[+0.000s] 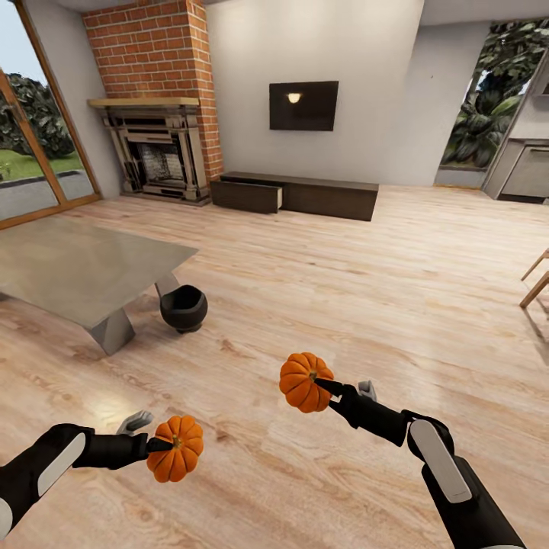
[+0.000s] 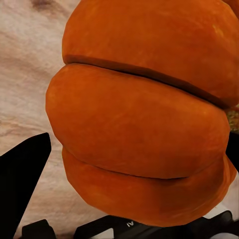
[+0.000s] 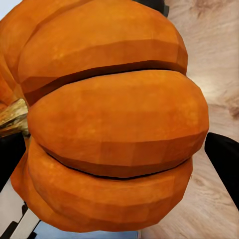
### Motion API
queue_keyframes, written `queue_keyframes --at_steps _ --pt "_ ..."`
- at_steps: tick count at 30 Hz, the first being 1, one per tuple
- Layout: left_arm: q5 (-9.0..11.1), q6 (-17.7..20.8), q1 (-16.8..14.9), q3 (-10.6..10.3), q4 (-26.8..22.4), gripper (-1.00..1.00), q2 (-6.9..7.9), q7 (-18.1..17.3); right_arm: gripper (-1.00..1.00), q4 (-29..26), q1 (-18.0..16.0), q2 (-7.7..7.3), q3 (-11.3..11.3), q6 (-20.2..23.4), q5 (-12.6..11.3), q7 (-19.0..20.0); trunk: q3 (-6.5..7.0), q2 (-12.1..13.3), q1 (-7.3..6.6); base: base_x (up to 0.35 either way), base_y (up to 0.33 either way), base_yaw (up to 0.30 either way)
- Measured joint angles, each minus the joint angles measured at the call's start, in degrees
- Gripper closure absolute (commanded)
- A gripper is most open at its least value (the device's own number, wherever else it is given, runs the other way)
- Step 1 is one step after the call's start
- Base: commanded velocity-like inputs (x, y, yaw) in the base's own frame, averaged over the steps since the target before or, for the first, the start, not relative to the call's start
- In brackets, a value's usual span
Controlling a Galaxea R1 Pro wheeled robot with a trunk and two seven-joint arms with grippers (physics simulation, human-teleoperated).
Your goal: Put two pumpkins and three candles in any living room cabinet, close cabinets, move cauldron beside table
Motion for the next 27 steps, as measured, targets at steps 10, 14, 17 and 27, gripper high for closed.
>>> queue_keyframes --at_steps 10,14,17,27 --pt "-0.05 -0.03 -0.02 -0.03 0.03 1.0 -0.06 -0.01 1.0 1.42 0.01 -0.07 -0.05 -0.17 0.29 4.13 1.4 2.42 -1.32 0.0 0.0 -0.207" --pt "-0.09 -0.04 -0.01 -0.03 0.03 1.0 -0.06 0.0 1.0 2.01 0.02 -0.08 -0.06 -0.23 0.46 4.74 1.61 2.42 -1.32 0.0 0.0 -0.247" --pt "-0.12 -0.03 -0.02 -0.02 0.03 1.0 -0.04 0.0 1.0 2.16 0.02 -0.08 -0.08 -0.27 0.62 4.8 1.8 2.42 -1.32 0.0 0.0 -0.232" --pt "-0.04 0.0 0.0 -0.14 0.03 1.0 -0.84 0.17 1.0 3.57 0.02 -0.2 -0.08 -0.33 0.74 4.79 2.48 2.42 -1.32 0.0 0.0 -0.223"
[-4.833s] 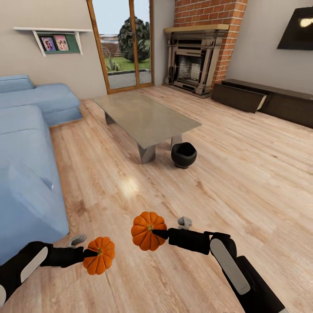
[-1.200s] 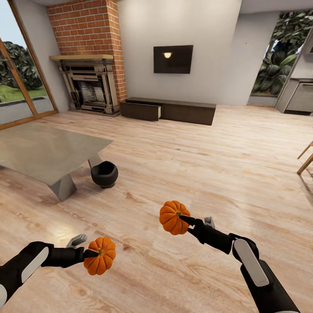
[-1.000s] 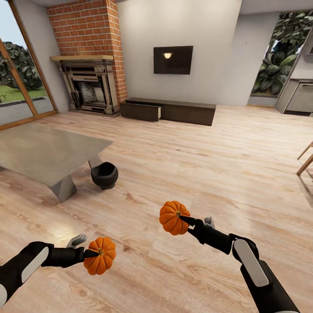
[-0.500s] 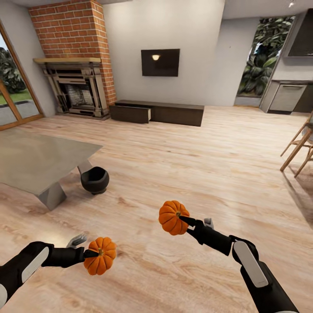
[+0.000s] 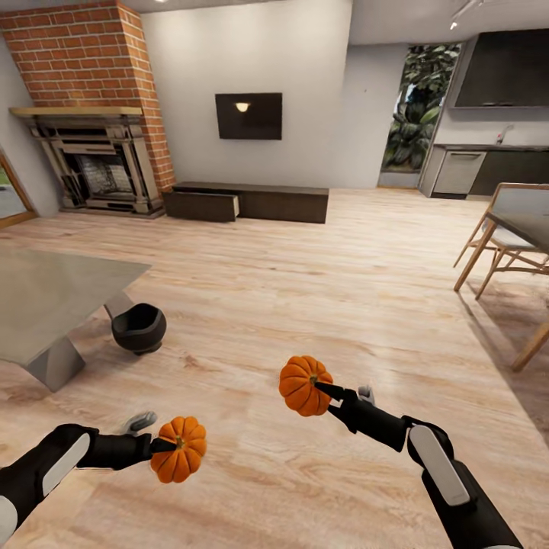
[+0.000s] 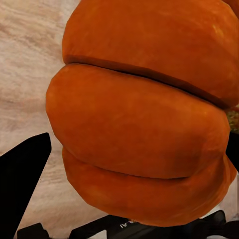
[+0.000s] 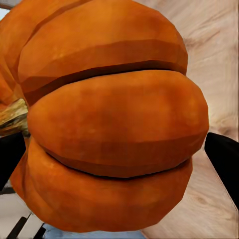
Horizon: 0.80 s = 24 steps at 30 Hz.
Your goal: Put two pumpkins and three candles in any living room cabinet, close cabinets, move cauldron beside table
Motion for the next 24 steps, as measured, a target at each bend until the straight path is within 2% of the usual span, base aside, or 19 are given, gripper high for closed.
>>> queue_keyframes --at_steps 3,7,11,13,15,18,22,24 --pt "-0.33 -0.14 0.0 -0.72 0.06 1.0 -0.51 1.4 1.0 2.05 0.0 0.02 0.03 -0.19 0.45 -0.07 0.21 0.0 0.0 0.0 0.0 -0.22" --pt "-0.3 -0.17 0.01 -1.16 0.03 1.0 -1.43 6.78 1.0 4.79 -0.06 -0.13 0.05 -1.66 1.41 -0.38 0.49 0.0 0.0 0.0 0.0 -0.219" --pt "-0.14 -0.43 0.0 -1.22 0.38 1.0 -3.72 15.2 1.0 10.35 -0.12 -0.31 0.02 -8.42 4.66 -0.41 0.77 0.0 0.0 0.0 0.0 -0.213" --pt "-0.02 -0.65 0.0 -1.21 0.63 1.0 -4.55 18.75 1.0 13.97 -0.14 -0.33 0.04 -12.7 7.02 -0.37 0.91 0.0 0.0 0.0 0.0 -0.211" --pt "0.14 -0.82 0.0 -1.2 0.78 1.0 -5.17 21.29 1.0 16.65 -0.13 -0.33 0.1 -15.85 8.37 -0.37 1.05 0.0 0.0 0.0 0.0 -0.21" --pt "0.17 -1.0 0.0 -1.22 0.87 1.0 -5.94 23.48 1.0 19.68 -0.14 -0.33 0.15 -19.35 10.15 -0.47 1.26 0.0 0.0 0.0 0.0 -0.21" --pt "0.4 -1.19 0.01 -1.42 0.99 1.0 -7.07 24.12 1.0 24.29 -0.1 -0.13 0.36 -25.76 13.61 -0.56 1.54 0.0 0.0 0.0 0.0 -0.21" --pt "0.26 -1.26 0.0 -1.54 1.04 1.0 -7.36 24.25 1.0 26.24 -0.12 0.01 0.5 -28.63 14.51 -0.56 1.68 0.0 0.0 0.0 0.0 -0.21"
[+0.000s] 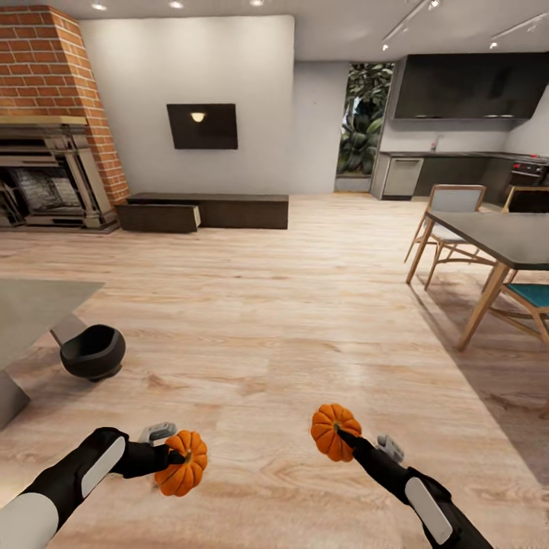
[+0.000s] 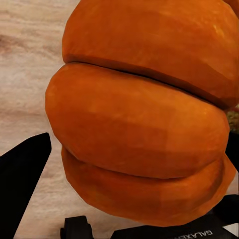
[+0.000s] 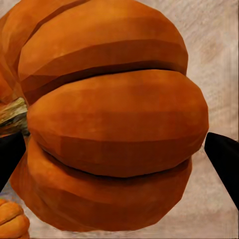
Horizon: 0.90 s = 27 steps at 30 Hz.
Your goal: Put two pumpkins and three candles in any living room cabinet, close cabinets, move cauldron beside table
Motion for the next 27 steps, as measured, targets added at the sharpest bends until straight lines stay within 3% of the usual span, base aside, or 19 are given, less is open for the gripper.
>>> queue_keyframes --at_steps 4,8,12,15,16,18,23,25,27 --pt "0.01 -0.12 -0.01 -0.05 0.04 1.0 -0.18 0.73 1.0 1.51 0.01 0.1 0.18 -4.09 3.15 -0.06 0.29 0.0 0.0 0.0 0.0 -0.198" --pt "0.36 -1.0 0.02 0.47 0.82 1.0 -1.21 3.69 1.0 1.86 -0.02 0.11 0.26 -7.34 11.05 -0.49 0.41 0.0 0.0 0.0 0.0 -0.051" --pt "0.51 -1.84 0.02 0.65 0.95 1.0 -2.08 4.14 1.0 1.97 -0.03 0.25 0.26 -8.4 14.14 -4.21 0.42 0.0 0.0 0.0 0.0 -0.006" --pt "0.61 -1.95 0.04 0.41 0.98 1.0 -3.61 4.47 1.0 2.17 -0.02 0.36 0.31 -9.36 14.61 -6.71 0.42 0.0 0.0 0.0 0.0 0.0" --pt "1.08 -1.95 0.03 0.34 0.95 1.0 -4.42 5.56 1.0 2.81 -0.01 0.37 0.34 -9.51 14.75 -7.49 0.42 0.0 0.0 0.0 0.0 0.0" --pt "0.05 -2.83 -0.01 0.28 0.97 1.0 -5.2 8.38 1.0 4.5 0.0 0.38 0.37 -9.83 14.71 -8.13 0.6 0.39 -0.21 0.0 0.0 0.0" --pt "-0.47 -10.65 0.03 0.12 4.68 1.0 -8.09 16.42 1.0 8.7 -0.02 0.39 0.36 -11.55 14.64 -8.36 1.49 2.39 -1.31 0.0 0.0 0.0" --pt "-0.14 -11.27 0.02 0.11 5.65 1.0 -9.56 17.13 1.0 9.02 -0.05 0.38 0.23 -14.73 14.66 -7.83 1.86 3.19 -1.75 0.0 0.0 0.0" --pt "-0.62 -11.36 0.0 0.14 5.84 1.0 -10.02 17.25 1.0 9.13 -0.03 0.67 0.4 -16.65 14.58 -7.66 2.22 3.99 -2.19 0.0 0.0 0.0"
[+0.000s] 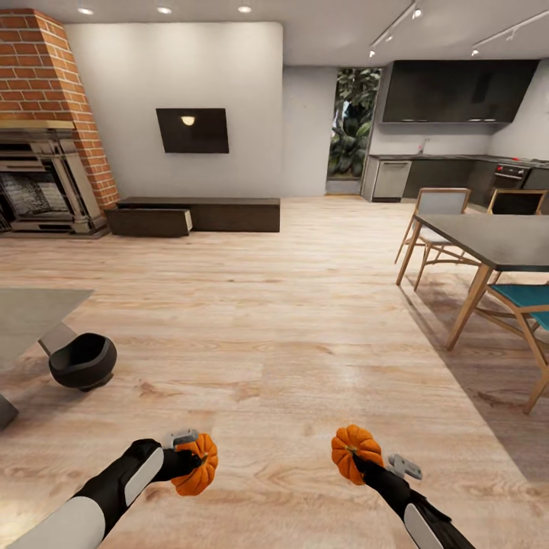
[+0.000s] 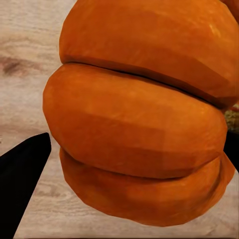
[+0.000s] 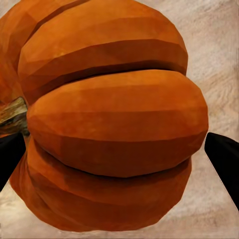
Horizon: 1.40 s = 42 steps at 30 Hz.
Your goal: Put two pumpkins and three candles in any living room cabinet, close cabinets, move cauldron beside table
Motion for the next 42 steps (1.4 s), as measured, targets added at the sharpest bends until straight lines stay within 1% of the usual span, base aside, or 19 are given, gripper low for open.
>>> queue_keyframes --at_steps 3,8,21,30,35,42 --pt "0.12 -0.03 -0.02 0.2 -0.32 1.0 -0.06 -0.28 1.0 -0.02 0.01 0.62 0.04 -0.96 0.05 0.05 0.54 1.2 -0.66 0.0 0.0 0.0" --pt "0.07 -0.03 -0.01 0.01 -0.61 1.0 -0.03 -0.54 1.0 -0.03 0.0 0.92 0.04 -1.28 0.09 0.05 1.43 3.21 -1.76 0.0 0.0 0.0" --pt "-0.04 -0.16 -0.01 -0.2 -0.62 1.0 -0.03 -0.37 1.0 -0.03 0.02 0.95 -0.03 -1.39 0.09 -0.09 3.77 8.42 -4.61 0.0 0.0 0.0" --pt "-0.07 -0.41 0.0 -0.19 -0.17 1.0 -0.04 -0.24 1.0 0.04 0.01 0.95 -0.11 -1.53 -0.71 -0.15 5.38 12.03 -6.59 0.0 0.0 0.0" --pt "-0.05 -0.55 -0.01 -0.16 -0.04 1.0 -0.09 -0.22 1.0 0.02 0.02 0.94 -0.14 -3.7 -0.65 -0.25 6.28 14.04 -7.69 0.0 0.0 0.0" --pt "-0.01 -0.57 -0.01 -0.16 -0.04 1.0 -0.05 -0.4 1.0 0.04 0.03 0.94 -0.12 -4.36 -0.62 -0.26 7.54 16.85 -9.23 0.0 0.0 0.0"
